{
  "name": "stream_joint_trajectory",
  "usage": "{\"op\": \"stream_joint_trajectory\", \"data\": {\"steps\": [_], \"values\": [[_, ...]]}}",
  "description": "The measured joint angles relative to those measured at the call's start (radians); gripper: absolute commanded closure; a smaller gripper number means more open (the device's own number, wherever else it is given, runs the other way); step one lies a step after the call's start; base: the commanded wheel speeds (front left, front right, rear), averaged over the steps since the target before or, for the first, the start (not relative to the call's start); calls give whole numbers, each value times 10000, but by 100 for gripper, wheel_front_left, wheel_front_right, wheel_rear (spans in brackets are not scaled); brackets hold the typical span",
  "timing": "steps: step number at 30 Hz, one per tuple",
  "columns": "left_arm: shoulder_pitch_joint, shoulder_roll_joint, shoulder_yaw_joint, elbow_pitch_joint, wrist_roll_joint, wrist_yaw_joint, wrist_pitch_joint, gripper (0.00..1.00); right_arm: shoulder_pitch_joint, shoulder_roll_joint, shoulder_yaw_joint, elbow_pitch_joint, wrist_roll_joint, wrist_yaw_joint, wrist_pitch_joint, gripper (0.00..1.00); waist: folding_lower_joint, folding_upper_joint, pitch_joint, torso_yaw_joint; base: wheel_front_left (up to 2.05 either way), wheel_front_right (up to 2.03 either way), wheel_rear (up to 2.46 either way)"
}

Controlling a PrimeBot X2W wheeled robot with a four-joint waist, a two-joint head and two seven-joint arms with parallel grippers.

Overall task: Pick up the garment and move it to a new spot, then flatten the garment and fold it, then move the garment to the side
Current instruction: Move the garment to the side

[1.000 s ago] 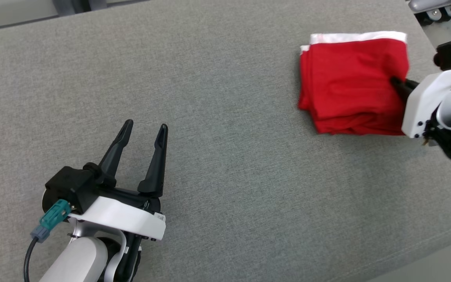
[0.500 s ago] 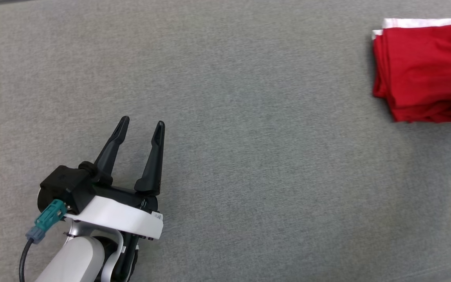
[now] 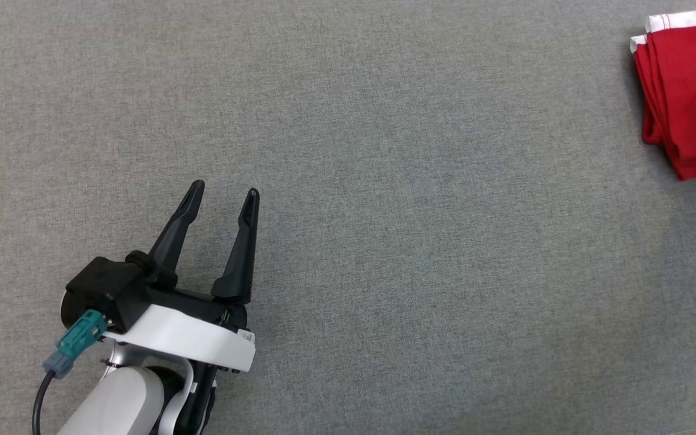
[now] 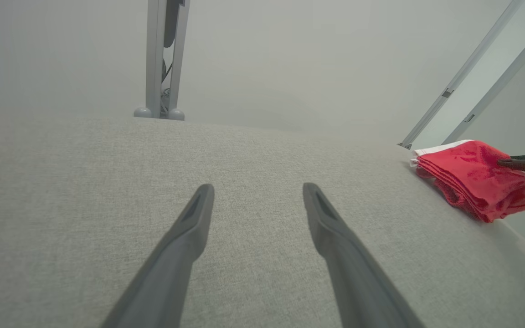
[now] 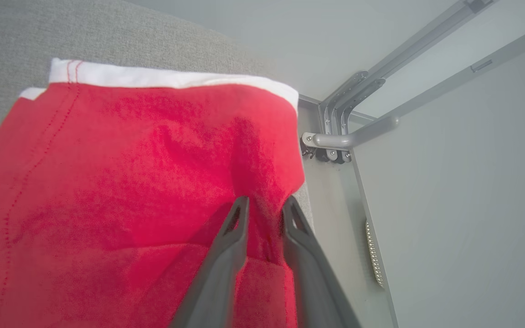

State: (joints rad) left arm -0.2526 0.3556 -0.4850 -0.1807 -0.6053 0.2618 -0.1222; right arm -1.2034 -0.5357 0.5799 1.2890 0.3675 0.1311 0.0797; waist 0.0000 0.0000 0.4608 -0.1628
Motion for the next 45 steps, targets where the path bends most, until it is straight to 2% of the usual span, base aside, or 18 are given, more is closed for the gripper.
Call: {"op": "stream_joint_trajectory", "data": {"steps": [1, 10, 15, 23, 27, 34, 37, 41, 45], "values": [[0, 8, 0, -12, 2, 6, 2, 0, 3, 21, -128, 2, -134, 0, -61, 0, 0, 0, 0, 3, 0, 0, 0], [0, 36, -36, -63, 27, 92, 75, 0, -5, 493, -1095, 4, -1517, 0, -520, 0, 1, 0, -107, -104, 0, 0, 0], [8, 31, -36, 10, -23, 90, 38, 0, -6, 972, -1467, 6, -2011, 0, -1024, 0, 0, 0, -305, -175, 0, 0, 0], [112, -77, 31, 276, -215, 35, -213, 0, 197, 2052, -1676, -221, -1893, 0, -2079, 0, 0, 0, -988, -232, 0, 0, 0], [243, -184, 178, 564, -372, 35, -458, 0, 571, 2625, -1423, -625, -1616, 0, -2543, 0, 0, 0, -1529, -209, 0, 0, 0], [635, -192, 640, 1344, -476, 213, -947, 0, 1722, 3179, -1012, -2002, -619, 0, -3181, 0, 0, 0, -2578, -41, 0, 0, 0], [941, -117, 842, 1666, -428, 351, -1087, 0, 2389, 3047, -995, -2803, -499, -2, -3315, 0, 0, 0, -2993, 75, 0, 0, 0], [1391, -4, 1225, 1871, -405, 500, -1250, 0, 3509, 3093, -1651, -3866, -337, -2, -3400, 0, 0, 0, -3480, 230, 0, 0, 0], [1960, 67, 1639, 1914, -483, 608, -1296, 0, 4945, 3478, -2721, -5233, -809, -2, -3417, 0, 0, 0, -3856, 298, 0, 0, 0]]}}
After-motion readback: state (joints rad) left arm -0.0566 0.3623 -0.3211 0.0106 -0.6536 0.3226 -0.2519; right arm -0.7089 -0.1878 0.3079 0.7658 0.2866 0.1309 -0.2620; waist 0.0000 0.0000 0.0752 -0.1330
